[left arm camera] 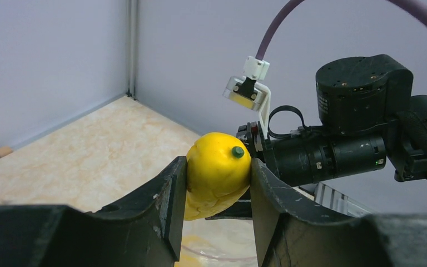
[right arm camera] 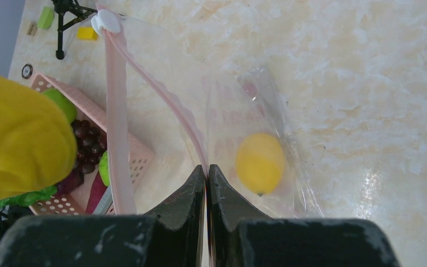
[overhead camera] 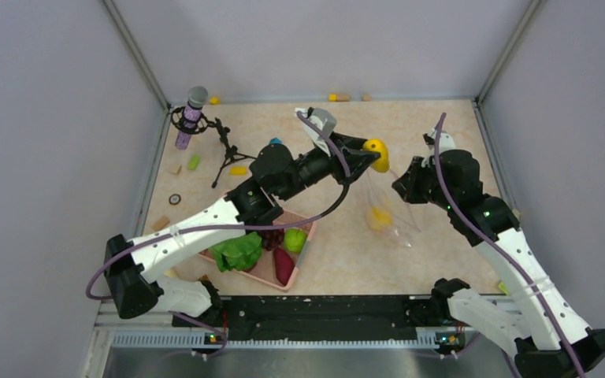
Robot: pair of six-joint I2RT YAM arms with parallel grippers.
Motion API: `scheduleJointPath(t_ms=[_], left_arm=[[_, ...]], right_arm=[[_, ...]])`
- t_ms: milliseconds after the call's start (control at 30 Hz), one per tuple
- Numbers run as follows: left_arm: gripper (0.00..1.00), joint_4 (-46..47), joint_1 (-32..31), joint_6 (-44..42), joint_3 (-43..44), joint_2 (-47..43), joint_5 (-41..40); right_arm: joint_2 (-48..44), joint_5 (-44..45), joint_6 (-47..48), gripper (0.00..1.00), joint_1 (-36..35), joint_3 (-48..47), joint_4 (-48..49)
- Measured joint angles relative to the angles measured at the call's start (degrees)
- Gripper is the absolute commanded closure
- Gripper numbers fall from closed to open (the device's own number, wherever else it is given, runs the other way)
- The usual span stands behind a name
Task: Place the food in the zip-top bag and seal the zipper
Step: Place the fake fruit in the zipper food storage bag.
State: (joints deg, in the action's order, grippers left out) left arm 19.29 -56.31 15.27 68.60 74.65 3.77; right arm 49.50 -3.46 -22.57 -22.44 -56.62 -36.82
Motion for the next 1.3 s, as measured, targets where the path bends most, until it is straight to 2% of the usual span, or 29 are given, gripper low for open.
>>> scheduleJointPath(t_ms=[267,533,733,867,1000,1033,1133,1300], left_arm=[[1.00,-1.88,0.00,-0.04,1.95,5.70,2.05],[1.00,-3.26,0.00,-0.39,1.01,5.90,2.84],[1.00,-4.17,0.00,-2.01,-0.02,5.90,1.36],[0.69,-5.16,0.00,-2.93,-1.84,5.90,-0.20],[0.21,-7.45,0.00,-3.37,-2.10,5.90,-0.20],[0.15,-7.52,0.00,-3.19,-2.21,5.90,0.02],[0.03,-7.56,-0.02,-3.52,-2.54,5.88,1.03],[0.02,-7.72,0.00,-3.43,-3.37,5.42,2.84]], right_arm=[[-1.53,-0.83,0.02,0.94,0.00,0.68,0.50],[-6.10,-3.63,0.07,0.95,0.00,1.18,2.38],[-6.23,-4.92,0.00,0.96,0.00,1.18,3.65],[-6.36,-5.49,0.02,0.96,0.00,1.16,4.24],[-6.78,-5.68,0.04,0.98,0.00,1.18,4.28],[-6.97,-5.68,0.04,0.98,0.00,1.18,4.28],[-7.15,-5.68,0.04,0.98,0.00,1.16,4.33],[-7.04,-5.68,0.04,0.98,0.00,1.16,4.26]])
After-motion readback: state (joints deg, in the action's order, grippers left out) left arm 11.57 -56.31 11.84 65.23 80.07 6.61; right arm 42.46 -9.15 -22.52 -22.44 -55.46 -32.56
